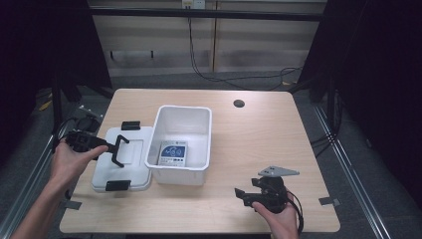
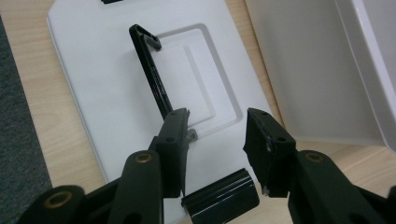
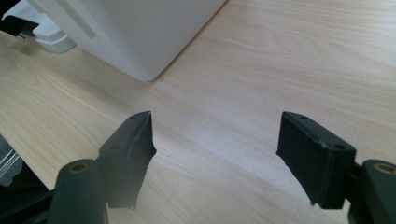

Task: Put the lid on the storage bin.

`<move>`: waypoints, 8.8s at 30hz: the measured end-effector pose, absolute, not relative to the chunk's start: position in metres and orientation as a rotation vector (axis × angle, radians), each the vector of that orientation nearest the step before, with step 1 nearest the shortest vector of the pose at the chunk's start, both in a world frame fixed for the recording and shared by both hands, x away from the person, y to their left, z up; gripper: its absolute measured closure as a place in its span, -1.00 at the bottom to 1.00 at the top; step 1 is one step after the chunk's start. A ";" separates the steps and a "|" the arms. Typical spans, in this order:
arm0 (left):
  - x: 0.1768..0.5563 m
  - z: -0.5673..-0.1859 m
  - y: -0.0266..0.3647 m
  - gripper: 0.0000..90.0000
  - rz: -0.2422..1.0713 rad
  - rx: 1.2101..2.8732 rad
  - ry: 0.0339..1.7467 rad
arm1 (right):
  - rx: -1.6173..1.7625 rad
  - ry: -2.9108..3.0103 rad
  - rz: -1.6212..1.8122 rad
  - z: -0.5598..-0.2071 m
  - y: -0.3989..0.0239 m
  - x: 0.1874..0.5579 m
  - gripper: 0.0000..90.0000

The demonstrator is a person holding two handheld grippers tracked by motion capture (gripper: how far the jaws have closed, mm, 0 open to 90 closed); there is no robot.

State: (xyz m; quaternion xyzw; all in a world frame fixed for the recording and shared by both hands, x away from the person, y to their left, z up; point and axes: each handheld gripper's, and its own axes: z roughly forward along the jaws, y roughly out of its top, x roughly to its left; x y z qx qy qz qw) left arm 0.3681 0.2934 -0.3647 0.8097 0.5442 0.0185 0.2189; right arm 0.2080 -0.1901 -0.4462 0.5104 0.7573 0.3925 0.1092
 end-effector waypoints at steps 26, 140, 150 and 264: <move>0.416 -0.397 0.286 0.52 -0.024 2.270 1.773 | 1.506 2.276 1.132 -0.449 -0.187 0.209 -0.44; 0.428 -0.328 0.287 0.89 -0.074 2.421 1.759 | 1.545 2.316 1.109 -0.453 -0.184 0.210 -0.49; 0.426 -0.310 0.293 0.89 -0.037 2.384 1.754 | 1.546 2.320 1.108 -0.453 -0.183 0.211 -0.49; 0.429 -0.274 0.139 0.89 -0.016 2.165 1.938 | 1.530 2.357 1.100 -0.453 -0.182 0.208 -0.50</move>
